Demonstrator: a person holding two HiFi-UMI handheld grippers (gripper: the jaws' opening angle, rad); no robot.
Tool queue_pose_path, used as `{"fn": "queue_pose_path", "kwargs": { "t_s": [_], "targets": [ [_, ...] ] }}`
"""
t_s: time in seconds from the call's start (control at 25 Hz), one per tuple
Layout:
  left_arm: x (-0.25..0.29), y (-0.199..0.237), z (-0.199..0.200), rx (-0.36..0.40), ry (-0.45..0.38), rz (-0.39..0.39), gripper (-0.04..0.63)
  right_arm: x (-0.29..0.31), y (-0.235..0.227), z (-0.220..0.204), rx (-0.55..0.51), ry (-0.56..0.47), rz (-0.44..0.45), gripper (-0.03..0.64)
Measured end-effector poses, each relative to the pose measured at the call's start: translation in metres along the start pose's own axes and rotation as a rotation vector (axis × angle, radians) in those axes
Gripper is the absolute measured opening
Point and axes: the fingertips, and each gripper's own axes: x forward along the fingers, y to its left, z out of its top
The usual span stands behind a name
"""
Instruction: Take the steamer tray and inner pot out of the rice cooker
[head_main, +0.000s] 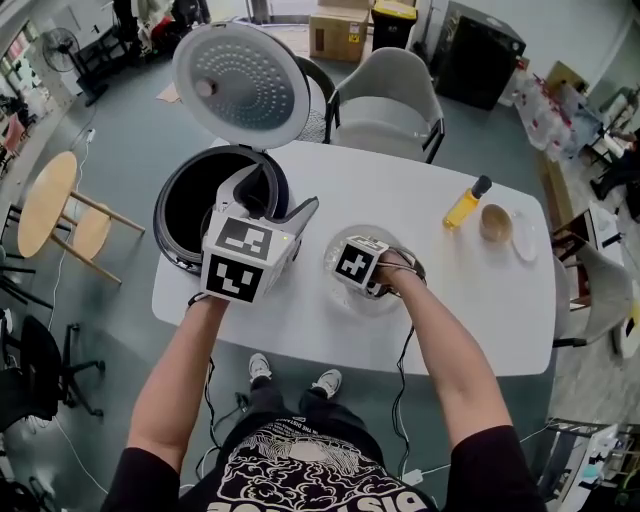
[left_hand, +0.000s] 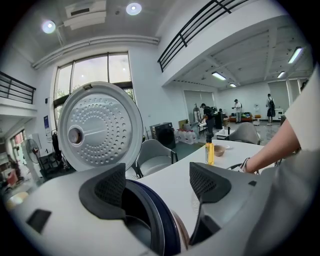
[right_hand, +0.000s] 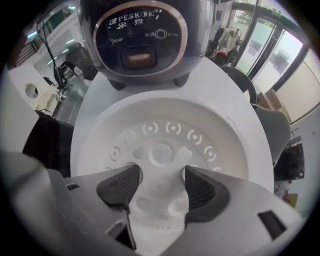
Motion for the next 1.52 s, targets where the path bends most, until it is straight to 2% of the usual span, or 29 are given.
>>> {"fn": "queue_pose_path", "kwargs": {
  "t_s": [0.6, 0.84, 1.0, 1.12, 1.24, 1.44, 1.52],
  "targets": [
    [-0.017, 0.008, -0.005, -0.035, 0.011, 0.029, 0.390, -0.002, 0.001, 0.002, 0.008, 0.023, -0.014, 0.311],
    [-0.025, 0.019, -0.008, -0.048, 0.010, 0.034, 0.390, -0.021, -0.001, 0.011, 0.011, -0.009, -0.031, 0.311],
    [-0.032, 0.032, -0.004, -0.087, -0.021, 0.051, 0.390, -0.066, -0.020, 0.032, 0.030, -0.111, -0.105, 0.311],
    [-0.041, 0.042, -0.004, -0.099, -0.034, 0.060, 0.390, -0.114, -0.033, 0.052, 0.083, -0.205, -0.171, 0.310],
    [-0.050, 0.057, -0.001, -0.109, -0.044, 0.070, 0.390, -0.160, -0.025, 0.084, 0.133, -0.352, -0.138, 0.310],
    [-0.069, 0.088, 0.005, -0.121, -0.063, 0.071, 0.390, -0.243, -0.035, 0.133, 0.100, -0.543, -0.257, 0.310],
    [-0.079, 0.100, 0.005, -0.129, -0.069, 0.072, 0.390, -0.268, -0.026, 0.154, 0.091, -0.609, -0.259, 0.310]
  ]
}}
